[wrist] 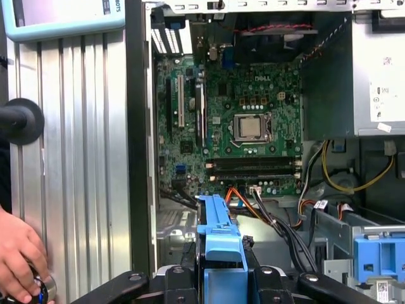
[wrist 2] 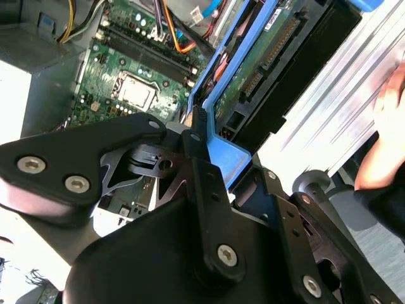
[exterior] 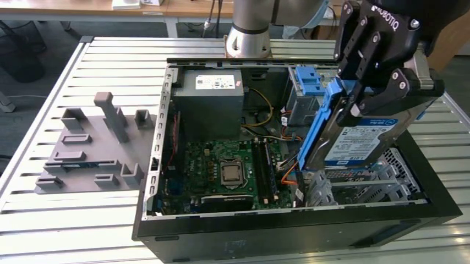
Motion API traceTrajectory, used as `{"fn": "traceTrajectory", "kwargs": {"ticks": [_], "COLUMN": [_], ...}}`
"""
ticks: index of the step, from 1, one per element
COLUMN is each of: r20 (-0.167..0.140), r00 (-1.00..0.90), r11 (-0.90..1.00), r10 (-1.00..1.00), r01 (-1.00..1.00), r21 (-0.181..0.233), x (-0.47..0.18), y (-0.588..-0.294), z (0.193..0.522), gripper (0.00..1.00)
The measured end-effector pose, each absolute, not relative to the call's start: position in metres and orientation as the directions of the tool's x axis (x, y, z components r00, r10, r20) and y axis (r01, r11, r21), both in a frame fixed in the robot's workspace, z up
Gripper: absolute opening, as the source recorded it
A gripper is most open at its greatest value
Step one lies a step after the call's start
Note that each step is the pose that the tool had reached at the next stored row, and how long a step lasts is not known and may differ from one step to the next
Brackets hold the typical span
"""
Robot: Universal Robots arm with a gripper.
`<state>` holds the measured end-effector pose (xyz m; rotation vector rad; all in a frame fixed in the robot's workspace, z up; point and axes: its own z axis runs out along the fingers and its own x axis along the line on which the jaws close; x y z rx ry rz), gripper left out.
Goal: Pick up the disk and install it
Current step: 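Insert the disk into the insertion slot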
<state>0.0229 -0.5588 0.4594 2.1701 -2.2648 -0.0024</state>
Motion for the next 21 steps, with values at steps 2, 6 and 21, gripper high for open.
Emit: {"fn": "traceTrajectory", "kwargs": {"ticks": [2,6,21], "r20": [0.002,0.002,0.003], "r00": [-0.043,-0.043,-0.040], "r11": [0.043,0.043,0.040], "r10": [-0.999,-0.999,-0.999], "r01": [-0.999,-0.999,-0.999], "r21": [0.005,0.005,0.005], "x": [0.026,0.028,0.041], "y": [-0.559,-0.561,-0.563], "z": [0.458,0.457,0.453], "gripper": [0.36,0.36,0.36]}}
